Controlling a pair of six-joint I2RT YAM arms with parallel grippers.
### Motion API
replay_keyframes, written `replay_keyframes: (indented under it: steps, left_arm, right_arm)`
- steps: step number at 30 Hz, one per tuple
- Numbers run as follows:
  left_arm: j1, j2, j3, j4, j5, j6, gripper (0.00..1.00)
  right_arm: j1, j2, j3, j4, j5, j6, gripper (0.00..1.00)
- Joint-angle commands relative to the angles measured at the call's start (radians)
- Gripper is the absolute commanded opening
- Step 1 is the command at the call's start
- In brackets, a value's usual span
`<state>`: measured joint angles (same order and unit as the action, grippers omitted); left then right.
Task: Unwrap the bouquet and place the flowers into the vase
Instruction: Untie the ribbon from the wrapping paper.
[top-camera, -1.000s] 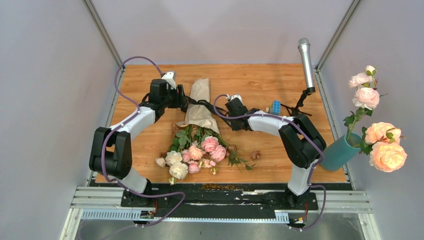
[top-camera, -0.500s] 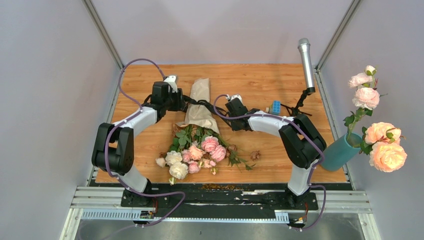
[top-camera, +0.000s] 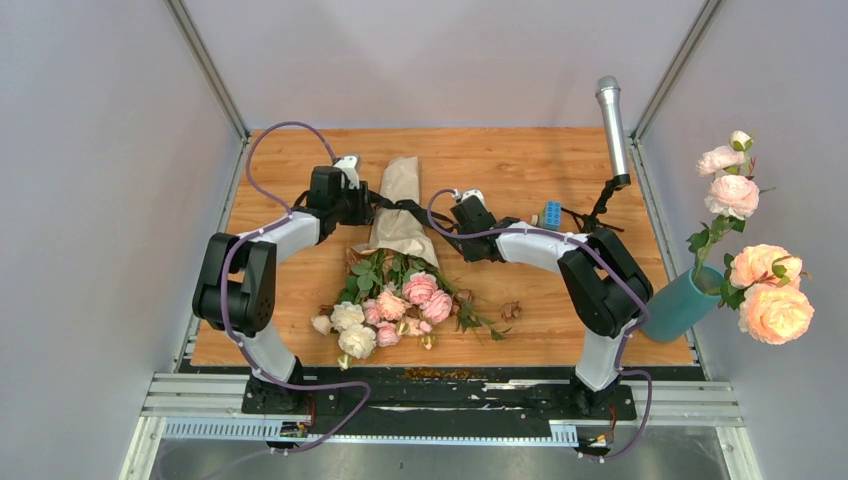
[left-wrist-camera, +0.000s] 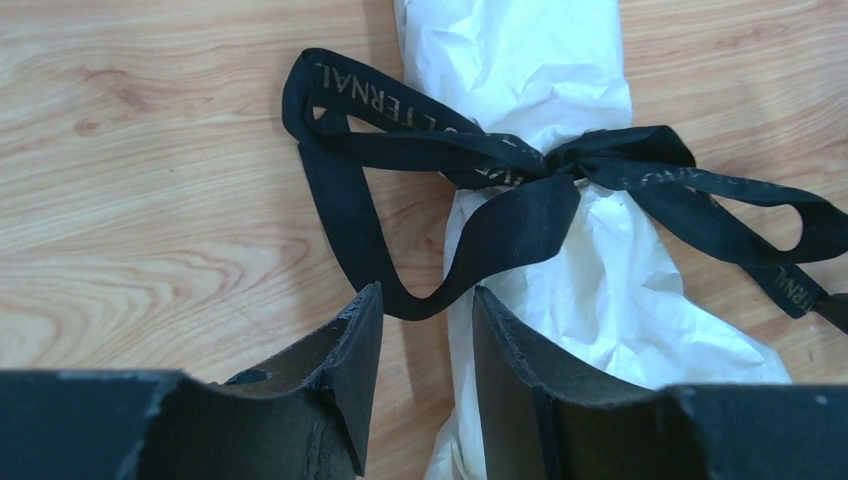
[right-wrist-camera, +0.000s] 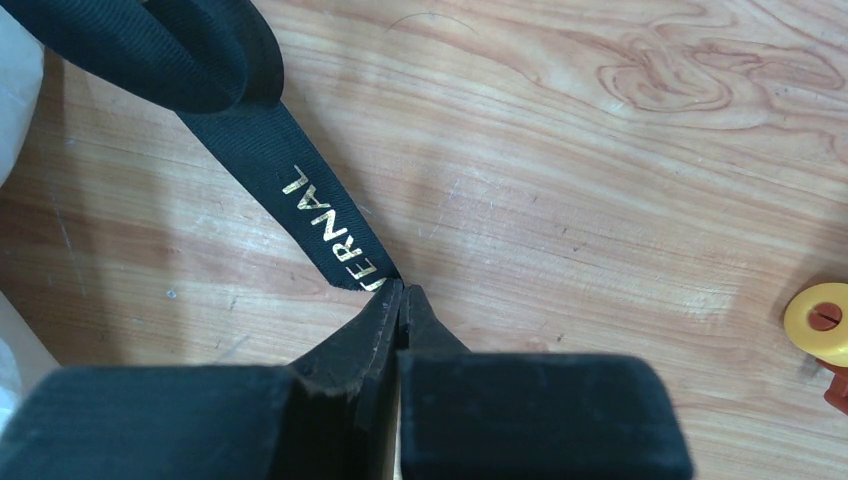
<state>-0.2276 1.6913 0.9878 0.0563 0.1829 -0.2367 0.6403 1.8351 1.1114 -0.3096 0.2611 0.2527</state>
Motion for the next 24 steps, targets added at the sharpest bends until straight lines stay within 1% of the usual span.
replay_keyframes:
  steps: [1,8,16,18,21,24]
  left_arm:
    - [-0.001,0.032,0.051,0.051,0.024,-0.007,0.45]
    - [-0.008,0.059,0.070,0.082,0.049,-0.036,0.42]
    - [-0.007,0.088,0.073,0.109,0.090,-0.052,0.35]
    - [-0.007,0.089,0.068,0.120,0.097,-0.058,0.29]
    - [-0.007,0.085,0.065,0.123,0.090,-0.065,0.13]
    - [-0.007,0.064,0.053,0.122,0.070,-0.066,0.01]
  right_arm:
    - [0.001,-0.037,-0.005,0.007,0.015,-0.002,0.00]
    - [0.001,-0.043,-0.010,0.004,0.018,0.000,0.00]
    - [0.001,-0.056,-0.021,0.002,0.026,0.001,0.00]
    - [0.001,-0.057,-0.024,0.002,0.029,0.002,0.00]
    - [0.001,-0.062,-0.027,0.001,0.036,0.000,0.00]
    - [0.000,-0.070,-0.030,-0.004,0.060,0.000,0.00]
